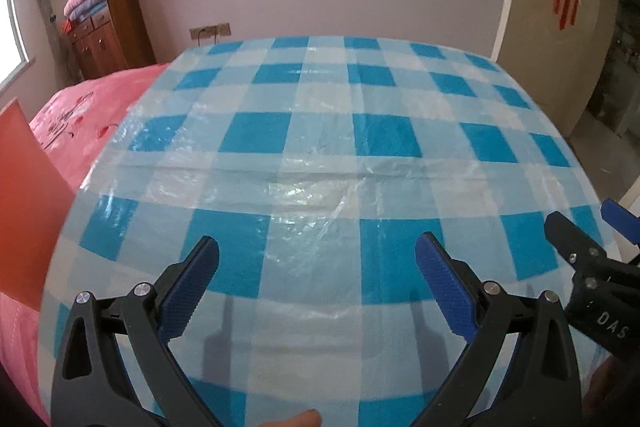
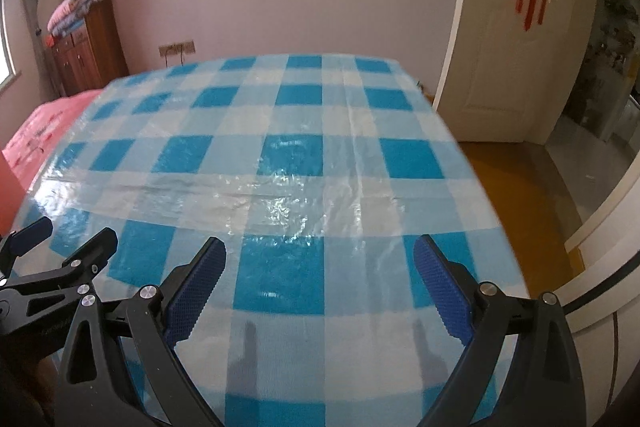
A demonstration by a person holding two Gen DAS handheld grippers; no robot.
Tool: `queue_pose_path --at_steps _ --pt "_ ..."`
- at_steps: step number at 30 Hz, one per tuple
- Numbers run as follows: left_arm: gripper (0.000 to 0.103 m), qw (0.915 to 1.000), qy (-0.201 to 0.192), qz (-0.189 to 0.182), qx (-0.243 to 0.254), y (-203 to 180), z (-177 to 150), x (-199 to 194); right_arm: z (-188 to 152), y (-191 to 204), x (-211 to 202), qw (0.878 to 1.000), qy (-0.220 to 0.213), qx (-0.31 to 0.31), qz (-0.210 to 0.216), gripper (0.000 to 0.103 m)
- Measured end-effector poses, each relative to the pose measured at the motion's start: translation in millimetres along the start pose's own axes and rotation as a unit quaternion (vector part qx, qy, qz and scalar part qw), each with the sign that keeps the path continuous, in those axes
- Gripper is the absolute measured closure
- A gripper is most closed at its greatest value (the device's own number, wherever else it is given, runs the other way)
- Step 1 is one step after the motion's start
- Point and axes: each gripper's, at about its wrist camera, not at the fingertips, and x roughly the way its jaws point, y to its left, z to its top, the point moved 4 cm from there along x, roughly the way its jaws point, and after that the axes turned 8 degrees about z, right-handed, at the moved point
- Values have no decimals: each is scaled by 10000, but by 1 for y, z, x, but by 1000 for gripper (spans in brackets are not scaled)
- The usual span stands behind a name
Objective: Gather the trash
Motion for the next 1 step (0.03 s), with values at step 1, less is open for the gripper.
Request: queue_pose_path --at_steps 1 --pt "4 10000 56 47 9 -1 0 5 0 0 5 10000 64 -14 -16 9"
